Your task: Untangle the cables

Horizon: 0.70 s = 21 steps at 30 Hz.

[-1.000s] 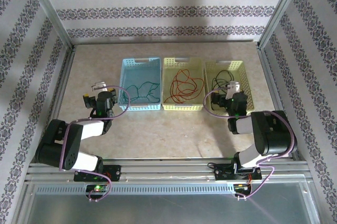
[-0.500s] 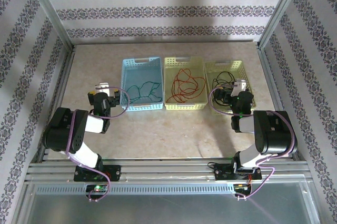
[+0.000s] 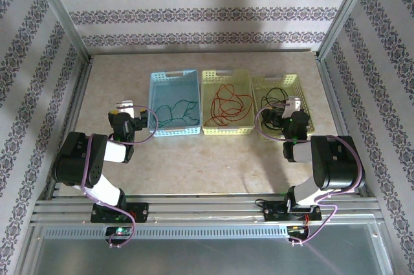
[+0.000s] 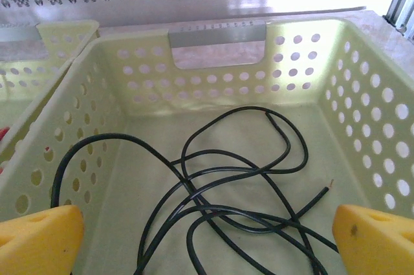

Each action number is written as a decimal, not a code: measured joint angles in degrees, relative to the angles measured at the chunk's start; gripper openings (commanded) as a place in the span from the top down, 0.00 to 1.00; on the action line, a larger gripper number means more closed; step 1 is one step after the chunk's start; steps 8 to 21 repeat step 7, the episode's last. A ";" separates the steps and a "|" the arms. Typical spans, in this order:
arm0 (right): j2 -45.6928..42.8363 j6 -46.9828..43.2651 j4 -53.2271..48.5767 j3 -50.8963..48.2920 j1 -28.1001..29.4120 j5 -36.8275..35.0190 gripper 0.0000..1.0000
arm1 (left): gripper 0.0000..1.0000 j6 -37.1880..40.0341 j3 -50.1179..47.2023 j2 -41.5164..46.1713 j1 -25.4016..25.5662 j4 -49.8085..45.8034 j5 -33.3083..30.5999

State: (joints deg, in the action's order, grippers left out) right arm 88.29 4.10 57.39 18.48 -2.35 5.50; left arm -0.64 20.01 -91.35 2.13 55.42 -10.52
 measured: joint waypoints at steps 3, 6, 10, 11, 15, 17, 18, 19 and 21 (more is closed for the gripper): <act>0.02 0.00 -0.63 1.20 -0.02 0.24 0.02 | 0.01 0.00 0.00 0.00 0.00 0.00 0.00; 0.02 0.00 -0.63 1.86 -0.02 0.55 0.02 | 0.01 0.00 0.00 0.00 0.00 0.02 0.00; 0.02 0.00 -0.63 1.88 -0.02 0.61 0.02 | 0.01 0.00 0.00 0.00 0.00 0.00 0.00; 0.02 0.00 -0.63 1.88 -0.02 0.61 0.02 | 0.01 0.00 0.00 0.00 0.00 0.00 0.00; 0.02 0.00 -0.63 1.88 -0.02 0.61 0.02 | 0.01 0.00 0.00 0.00 0.00 0.00 0.00; 0.02 0.00 -0.63 1.88 -0.02 0.61 0.02 | 0.01 0.00 0.00 0.00 0.00 0.00 0.00; 0.02 0.00 -0.63 1.88 -0.02 0.61 0.02 | 0.01 0.00 0.00 0.00 0.00 0.00 0.00; 0.02 0.00 -0.63 1.88 -0.02 0.61 0.02 | 0.01 0.00 0.00 0.00 0.00 0.00 0.00; 0.02 0.00 -0.63 1.88 -0.02 0.61 0.02 | 0.01 0.00 0.00 0.00 0.00 0.00 0.00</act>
